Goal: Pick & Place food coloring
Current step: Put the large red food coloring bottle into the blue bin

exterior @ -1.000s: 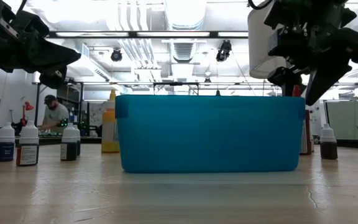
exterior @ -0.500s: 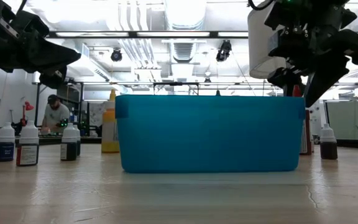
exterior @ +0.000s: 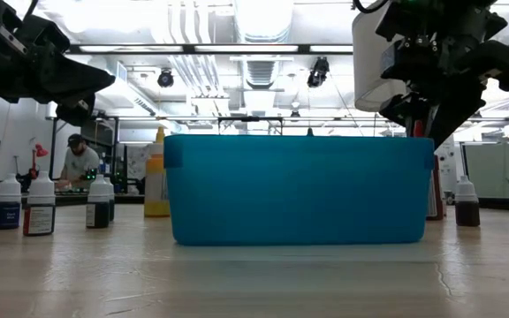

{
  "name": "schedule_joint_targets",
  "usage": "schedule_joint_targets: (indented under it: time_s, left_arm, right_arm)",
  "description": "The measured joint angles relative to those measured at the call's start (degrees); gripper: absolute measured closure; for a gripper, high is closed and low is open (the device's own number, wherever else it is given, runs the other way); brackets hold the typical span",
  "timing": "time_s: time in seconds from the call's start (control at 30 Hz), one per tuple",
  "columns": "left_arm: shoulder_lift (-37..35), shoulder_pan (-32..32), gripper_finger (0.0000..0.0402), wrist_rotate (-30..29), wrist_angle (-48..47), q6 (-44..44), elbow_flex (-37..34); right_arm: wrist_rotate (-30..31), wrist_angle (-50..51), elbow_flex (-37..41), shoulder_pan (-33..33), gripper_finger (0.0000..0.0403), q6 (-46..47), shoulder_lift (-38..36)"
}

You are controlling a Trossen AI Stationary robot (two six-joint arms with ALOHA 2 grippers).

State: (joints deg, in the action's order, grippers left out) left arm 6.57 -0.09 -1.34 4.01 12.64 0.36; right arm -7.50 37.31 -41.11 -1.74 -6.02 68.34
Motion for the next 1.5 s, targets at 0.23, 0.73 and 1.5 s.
schedule_joint_targets:
  time_s: [0.23, 0.73, 1.5]
  left_arm:
    - [-0.01, 0.02, 0.0402, -0.01, 0.00, 0.00, -0.01]
    - [0.02, 0.00, 0.0402, 0.00, 0.00, 0.00, 0.00]
    - [0.02, 0.00, 0.0402, -0.02, -0.28, -0.01, 0.00]
  right_arm:
    - [0.03, 0.01, -1.70, 0.00, 0.0292, 0.02, -0.39]
    - [0.04, 7.86, -16.92, 0.30, 0.0293, 0.02, -0.02]
    - [0.01, 13.76, -41.56, 1.14, 0.0292, -3.79, 18.73]
